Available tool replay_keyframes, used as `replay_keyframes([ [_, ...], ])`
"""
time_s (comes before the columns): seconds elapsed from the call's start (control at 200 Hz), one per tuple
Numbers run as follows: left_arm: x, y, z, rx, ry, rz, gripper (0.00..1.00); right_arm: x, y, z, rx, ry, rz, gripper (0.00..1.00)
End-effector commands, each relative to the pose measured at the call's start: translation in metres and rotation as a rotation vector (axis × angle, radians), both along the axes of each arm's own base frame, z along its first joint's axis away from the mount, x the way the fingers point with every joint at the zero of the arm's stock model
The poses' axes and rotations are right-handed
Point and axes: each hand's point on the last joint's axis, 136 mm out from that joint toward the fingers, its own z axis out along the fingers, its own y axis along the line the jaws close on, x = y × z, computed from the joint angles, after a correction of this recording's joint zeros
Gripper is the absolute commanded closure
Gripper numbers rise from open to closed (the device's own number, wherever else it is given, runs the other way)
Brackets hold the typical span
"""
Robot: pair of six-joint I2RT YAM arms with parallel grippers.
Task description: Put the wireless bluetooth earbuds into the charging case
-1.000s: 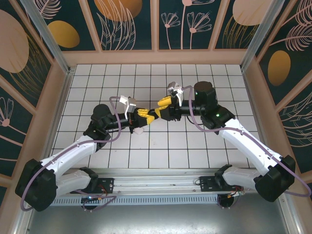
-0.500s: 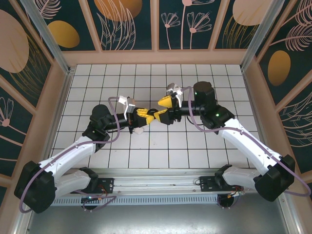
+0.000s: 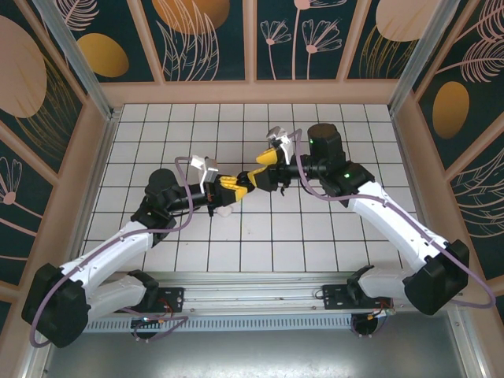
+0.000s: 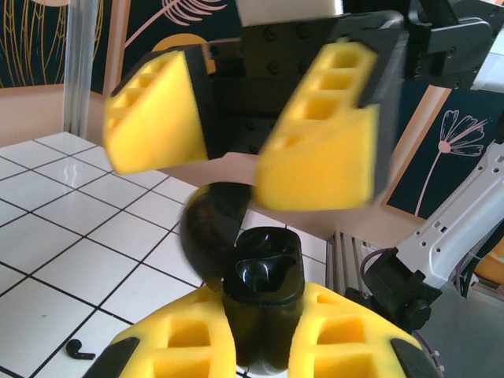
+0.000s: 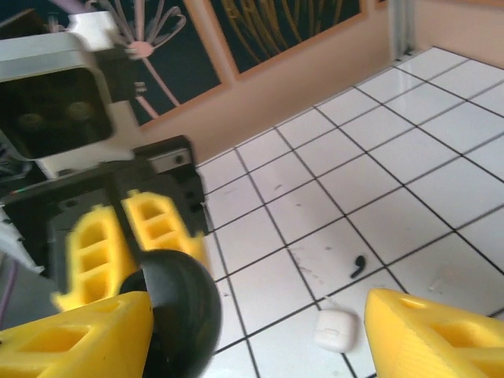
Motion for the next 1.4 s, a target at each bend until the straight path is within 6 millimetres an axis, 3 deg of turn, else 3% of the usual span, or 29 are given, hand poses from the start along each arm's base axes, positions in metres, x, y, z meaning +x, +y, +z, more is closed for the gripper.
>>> replay_keyframes([
  [0.0,-0.006,0.003,0.021,-0.031,-0.091,0.007,1.0,0.019,-0.005,0.0,-0.022,0.0,-0.08,0.29],
  [0.22,0.003,0.011,0.015,-0.017,-0.081,0.099,1.0,0.022,-0.012,-0.006,-0.038,0.004,-0.118,0.28],
  [0.425,0.009,0.026,0.005,0.026,-0.068,0.214,1.0,0.011,-0.017,0.008,0.039,0.002,-0.096,0.28],
  [0.576,0.008,0.044,-0.003,0.064,-0.063,0.31,1.0,0.035,-0.035,0.006,0.082,0.072,-0.187,0.3],
  [0.756,0.002,0.069,-0.006,0.099,-0.058,0.428,1.0,0.072,-0.028,-0.026,0.028,0.254,-0.303,0.36],
  [0.951,-0.012,0.095,-0.001,0.117,-0.079,0.516,1.0,0.102,0.008,-0.076,-0.13,0.461,-0.352,0.41],
  [1.206,-0.028,0.11,0.001,0.119,-0.091,0.543,1.0,0.096,0.097,-0.15,-0.329,0.615,-0.261,0.44],
  [1.396,-0.033,0.112,-0.001,0.156,-0.074,0.526,1.0,0.097,0.146,-0.191,-0.404,0.638,-0.271,0.49],
])
